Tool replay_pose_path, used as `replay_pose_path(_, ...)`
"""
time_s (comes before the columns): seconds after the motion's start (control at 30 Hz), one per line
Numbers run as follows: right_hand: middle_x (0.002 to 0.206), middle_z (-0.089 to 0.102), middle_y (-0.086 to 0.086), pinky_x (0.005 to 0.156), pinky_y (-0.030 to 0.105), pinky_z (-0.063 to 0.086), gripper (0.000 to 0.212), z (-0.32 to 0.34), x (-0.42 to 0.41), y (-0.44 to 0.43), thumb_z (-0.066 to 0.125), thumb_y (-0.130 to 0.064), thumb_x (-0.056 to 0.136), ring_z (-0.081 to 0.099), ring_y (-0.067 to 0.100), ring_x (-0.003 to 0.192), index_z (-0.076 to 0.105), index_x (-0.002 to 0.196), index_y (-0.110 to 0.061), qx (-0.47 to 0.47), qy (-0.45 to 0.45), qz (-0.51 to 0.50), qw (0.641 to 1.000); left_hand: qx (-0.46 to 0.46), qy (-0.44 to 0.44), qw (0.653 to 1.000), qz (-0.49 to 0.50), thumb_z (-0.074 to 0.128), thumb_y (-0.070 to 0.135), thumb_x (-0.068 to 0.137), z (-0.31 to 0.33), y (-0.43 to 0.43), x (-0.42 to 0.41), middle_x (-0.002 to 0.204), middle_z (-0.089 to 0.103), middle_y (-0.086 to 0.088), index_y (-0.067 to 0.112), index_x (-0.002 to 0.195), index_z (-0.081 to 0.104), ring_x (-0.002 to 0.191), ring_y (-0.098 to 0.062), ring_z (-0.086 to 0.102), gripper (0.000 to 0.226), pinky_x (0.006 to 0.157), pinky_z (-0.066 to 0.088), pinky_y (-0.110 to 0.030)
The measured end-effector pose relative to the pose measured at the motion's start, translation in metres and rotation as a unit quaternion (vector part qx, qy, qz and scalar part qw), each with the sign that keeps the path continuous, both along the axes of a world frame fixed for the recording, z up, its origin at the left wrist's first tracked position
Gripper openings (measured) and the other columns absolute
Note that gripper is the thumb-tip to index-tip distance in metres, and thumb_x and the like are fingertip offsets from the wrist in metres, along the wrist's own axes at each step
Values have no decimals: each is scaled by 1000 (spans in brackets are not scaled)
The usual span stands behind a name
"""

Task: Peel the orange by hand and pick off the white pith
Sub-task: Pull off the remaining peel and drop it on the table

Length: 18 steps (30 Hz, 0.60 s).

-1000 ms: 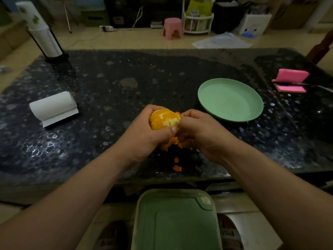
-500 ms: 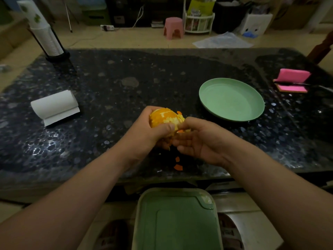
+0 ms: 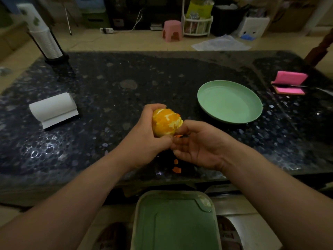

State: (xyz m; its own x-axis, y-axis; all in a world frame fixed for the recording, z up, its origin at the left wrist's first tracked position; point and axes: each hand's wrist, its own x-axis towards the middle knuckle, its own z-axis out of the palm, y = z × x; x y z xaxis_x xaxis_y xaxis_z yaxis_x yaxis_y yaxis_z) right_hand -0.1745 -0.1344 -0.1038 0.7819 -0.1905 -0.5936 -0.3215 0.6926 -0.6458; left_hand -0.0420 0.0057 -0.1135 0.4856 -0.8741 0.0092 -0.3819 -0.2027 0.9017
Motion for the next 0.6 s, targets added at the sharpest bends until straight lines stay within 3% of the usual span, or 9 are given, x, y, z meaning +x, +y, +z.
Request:
replay_pose_path(0.17, 82, 69, 11, 57, 24, 61, 22, -1, 2, 1, 52, -6, 95, 69, 16, 65, 64, 113, -3, 3, -13, -15, 1000, -12, -11, 1000, -3, 78, 20, 88, 1, 1, -2, 121, 53, 12, 41, 143, 36, 97, 5, 58, 72, 76, 52, -16)
replay_pose_path(0.5, 80, 67, 9, 55, 23, 57, 15, 1, 3, 2, 52, -15, 97, 67, 15, 63, 65, 97, -7, -28, -17, -22, 999, -23, 54, 998, 24, 75, 35, 83, -1, -1, -3, 123, 58, 4, 46, 137, 40, 99, -8, 67, 65, 85, 62, -39)
replay_pose_path(0.6, 74, 65, 8, 51, 22, 55, 12, -1, 6, 6, 53, -10, 96, 65, 14, 56, 65, 95, -7, -48, -7, -51, 998, -17, 44, 998, 28, 76, 30, 91, -1, -1, -8, 121, 57, 5, 46, 137, 39, 95, -9, 67, 61, 85, 63, -42)
